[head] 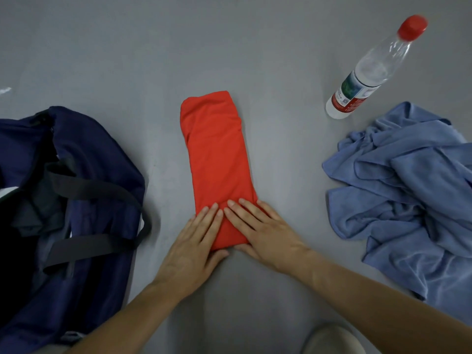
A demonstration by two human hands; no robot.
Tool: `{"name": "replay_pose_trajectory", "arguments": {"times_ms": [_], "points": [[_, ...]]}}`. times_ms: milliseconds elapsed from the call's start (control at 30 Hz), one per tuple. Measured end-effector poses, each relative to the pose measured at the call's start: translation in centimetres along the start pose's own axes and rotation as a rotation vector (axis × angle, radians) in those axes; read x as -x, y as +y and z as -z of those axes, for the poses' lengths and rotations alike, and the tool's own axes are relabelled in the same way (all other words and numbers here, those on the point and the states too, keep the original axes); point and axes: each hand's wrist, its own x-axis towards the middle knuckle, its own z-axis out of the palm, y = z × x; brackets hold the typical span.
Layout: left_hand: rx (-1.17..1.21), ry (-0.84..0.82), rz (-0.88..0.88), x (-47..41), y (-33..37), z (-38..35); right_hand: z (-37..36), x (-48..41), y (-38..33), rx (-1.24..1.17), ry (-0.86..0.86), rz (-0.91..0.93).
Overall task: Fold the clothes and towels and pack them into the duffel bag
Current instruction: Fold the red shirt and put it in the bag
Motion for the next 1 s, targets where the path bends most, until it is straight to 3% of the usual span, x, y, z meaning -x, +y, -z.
{"name": "replay_pose_trajectory", "arguments": {"times_ms": [200, 300, 433, 600, 667, 733, 800, 867, 967, 1000], "points": [[-0.039, -0.005, 0.006, -0.5, -1.0, 0.7, 0.7, -0.4, 1.0, 0.001, -0.036, -0.011], [0.053, 0.05, 0.04, -0.5, -0.4, 1.2, 1.1, -0.5, 0.9, -0.021, 0.068, -0.018], [0.199, 0.056, 0.127, -1.0, 0.2, 2.9, 2.6, -0.9, 0.9, -0.302, 0.137, -0.093], [0.313, -0.05, 0.273, -1.8, 0.3, 4.7, 4.6, -1.6, 0.9, -0.613, -0.008, -0.366], [0.263, -0.028, 0.302, -1.9, 0.3, 4.4, 4.5, -1.3, 0.9, -0.452, 0.166, -0.319], [0.2, 0.027, 0.336, -2.0, 0.6, 3.8, 3.9, -1.1, 0.6, -0.238, 0.292, -0.159], [0.178, 0.068, 0.384, -2.4, 0.6, 3.1, 2.9, -0.8, 0.2, -0.084, 0.191, -0.013], [0.135, 0.153, 0.381, -2.8, 0.7, 2.8, 1.8, -0.5, 0.0, -0.044, 0.005, -0.012], [-0.017, 0.377, 0.104, -3.1, 1.2, 2.7, 1.2, -0.9, 0.2, -0.056, -0.097, -0.081], [-0.04, 0.383, -0.002, -2.9, 1.3, 2.5, 1.3, -1.3, 0.4, -0.065, -0.091, -0.097]]}}
